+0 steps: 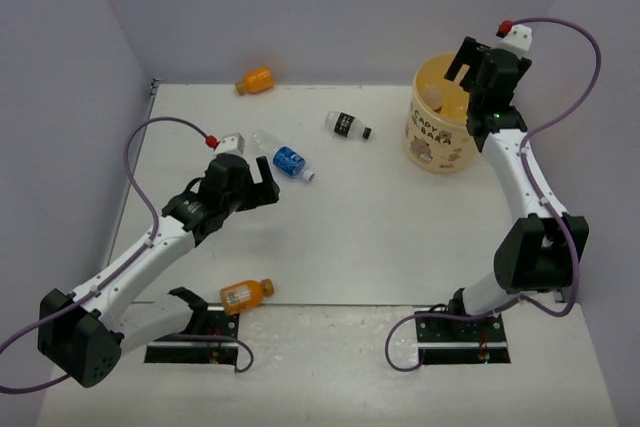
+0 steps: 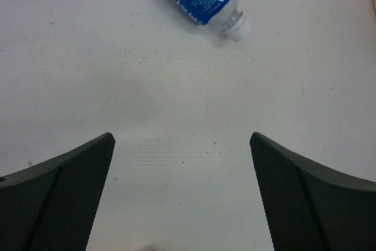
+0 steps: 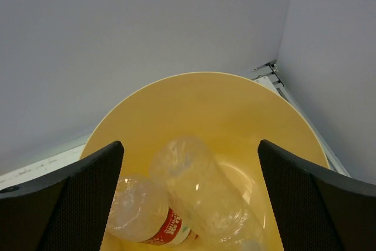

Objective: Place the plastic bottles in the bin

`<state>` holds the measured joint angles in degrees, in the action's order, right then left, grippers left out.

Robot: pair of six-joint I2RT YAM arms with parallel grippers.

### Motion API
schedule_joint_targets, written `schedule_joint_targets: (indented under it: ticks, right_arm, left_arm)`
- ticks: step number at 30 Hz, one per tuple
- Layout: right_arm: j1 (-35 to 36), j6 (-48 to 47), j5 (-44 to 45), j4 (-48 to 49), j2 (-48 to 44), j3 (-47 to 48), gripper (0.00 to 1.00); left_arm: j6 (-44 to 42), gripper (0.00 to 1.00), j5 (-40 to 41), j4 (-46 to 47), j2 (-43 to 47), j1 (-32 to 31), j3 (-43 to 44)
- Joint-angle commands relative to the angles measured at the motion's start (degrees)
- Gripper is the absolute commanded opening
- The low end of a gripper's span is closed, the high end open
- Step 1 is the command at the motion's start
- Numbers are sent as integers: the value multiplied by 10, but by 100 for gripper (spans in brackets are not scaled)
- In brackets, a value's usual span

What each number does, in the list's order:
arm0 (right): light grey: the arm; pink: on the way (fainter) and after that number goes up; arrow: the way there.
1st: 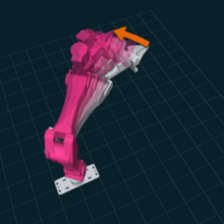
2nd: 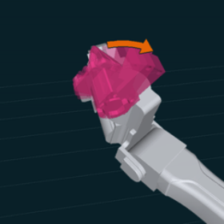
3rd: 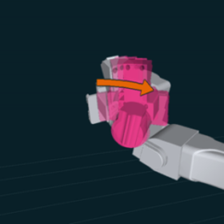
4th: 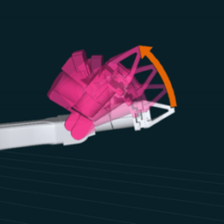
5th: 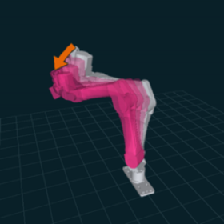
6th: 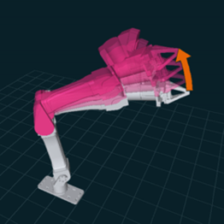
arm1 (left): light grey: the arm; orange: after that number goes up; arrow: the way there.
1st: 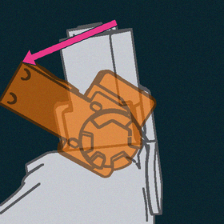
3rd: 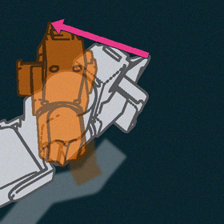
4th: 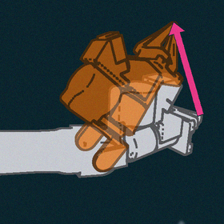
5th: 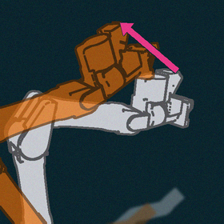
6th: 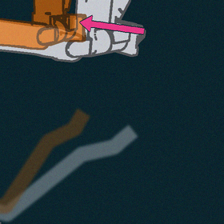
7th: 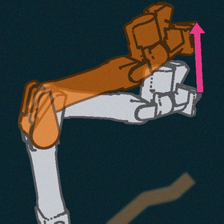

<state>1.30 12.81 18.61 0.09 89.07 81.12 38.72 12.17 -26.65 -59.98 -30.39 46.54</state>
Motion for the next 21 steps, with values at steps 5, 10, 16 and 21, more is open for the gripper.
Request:
schedule_joint_targets:
  ticks: [5, 10, 16, 21]
  right_arm:
    - [-2, -29, -41, 1, -74, -19, 99]
    - [-2, -147, -386, -29, -131, -48, 99]
    - [-2, -120, -483, 8, -191, -97, 99]
    - [-1, -64, -496, 53, -263, -172, 99]
  left_arm:
    - [19, 100, 32, 4, -4, 0, -6]
    - [27, 100, 39, -1, -6, 1, -11]
    - [42, 100, 38, 23, -18, 1, -8]
    - [82, 100, 54, 64, -86, 7, 33]
